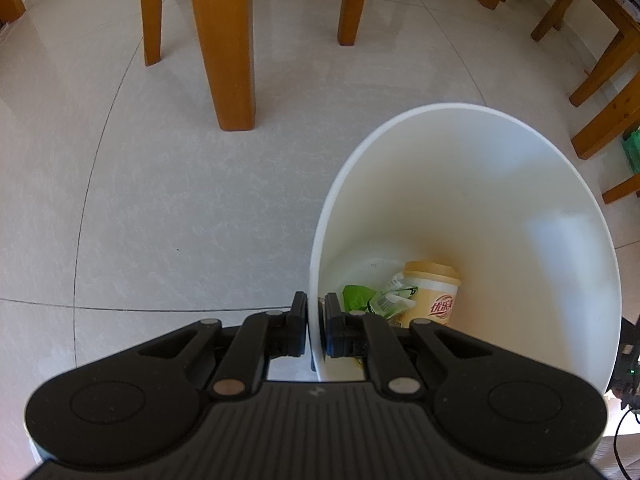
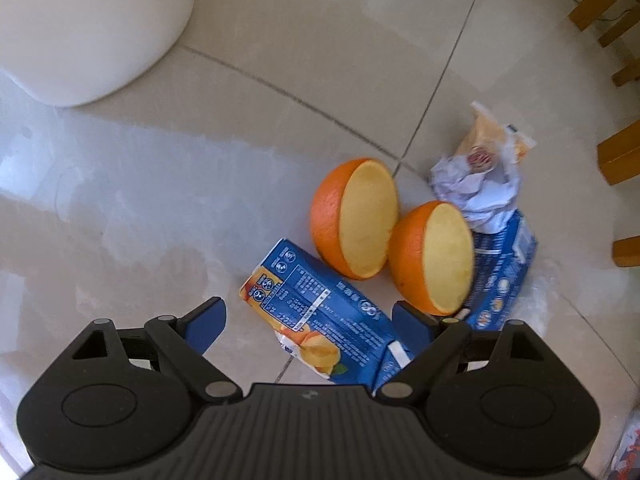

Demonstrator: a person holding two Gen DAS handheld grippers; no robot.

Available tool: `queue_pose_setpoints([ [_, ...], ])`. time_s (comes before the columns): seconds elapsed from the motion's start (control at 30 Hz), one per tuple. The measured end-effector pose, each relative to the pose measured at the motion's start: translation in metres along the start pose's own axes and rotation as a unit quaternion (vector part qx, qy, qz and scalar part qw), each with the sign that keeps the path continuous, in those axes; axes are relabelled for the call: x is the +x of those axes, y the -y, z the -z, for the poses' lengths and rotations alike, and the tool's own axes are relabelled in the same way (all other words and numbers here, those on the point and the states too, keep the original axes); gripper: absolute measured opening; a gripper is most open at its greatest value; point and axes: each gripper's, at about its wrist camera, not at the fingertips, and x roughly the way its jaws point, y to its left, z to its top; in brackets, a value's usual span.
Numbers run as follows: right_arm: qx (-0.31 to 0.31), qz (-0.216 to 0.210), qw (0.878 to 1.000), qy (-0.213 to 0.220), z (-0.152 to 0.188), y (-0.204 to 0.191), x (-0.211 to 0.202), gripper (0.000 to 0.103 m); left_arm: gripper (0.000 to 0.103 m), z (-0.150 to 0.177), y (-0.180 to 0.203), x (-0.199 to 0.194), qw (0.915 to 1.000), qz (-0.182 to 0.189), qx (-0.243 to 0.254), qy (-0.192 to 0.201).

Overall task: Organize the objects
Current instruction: 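Move the right gripper back to the blue juice carton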

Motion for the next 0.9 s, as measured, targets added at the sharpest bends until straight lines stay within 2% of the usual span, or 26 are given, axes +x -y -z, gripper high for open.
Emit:
queue_pose_setpoints([
  [0.07,0.000,0.005,1.000,-0.005,0.002,0.000,0.009,0.093,0.007,0.001,0.000,0.000,1.0000,-0.001,-0.001,0.000],
  [0.17,-0.002,0.009,1.000,-0.005,0.006,-0.002,0.014,0.098,0.007,0.000,0.000,0.000,1.0000,0.000,-0.002,-0.001],
  [0.23,0.002,-0.004,1.000,-0.020,0.007,-0.007,0.013,0.102,0.007,0.000,0.000,0.000,1.0000,0.000,-0.002,-0.001],
  [0.3,0.003,-0.036,0.998,-0.042,0.009,-0.014,0.011,0.103,0.007,0.000,0.000,0.000,1.0000,0.000,-0.002,-0.001],
  [0.37,0.011,-0.091,0.993,-0.078,0.010,-0.023,0.011,0.103,0.007,0.000,0.000,0.000,1.0000,0.000,-0.003,0.000],
  [0.4,0.007,-0.104,0.991,-0.079,0.011,-0.028,0.009,0.102,0.007,0.000,0.000,0.000,1.0000,0.001,-0.003,0.000],
  [0.53,-0.064,-0.012,0.998,-0.015,0.005,-0.039,0.000,0.101,0.007,0.000,0.001,0.000,1.0000,0.000,-0.003,-0.001],
  [0.63,-0.061,0.028,0.998,-0.001,-0.001,-0.026,0.004,0.101,0.007,0.000,0.001,0.000,1.0000,0.001,-0.002,0.000],
  [0.77,-0.039,0.027,0.999,-0.026,0.000,-0.008,0.021,0.102,0.007,0.000,0.001,-0.001,1.0000,0.001,-0.004,-0.001],
  [0.9,0.018,-0.019,0.997,-0.075,0.010,-0.006,0.030,0.103,0.007,0.000,0.001,0.000,1.0000,0.001,-0.003,0.000],
])
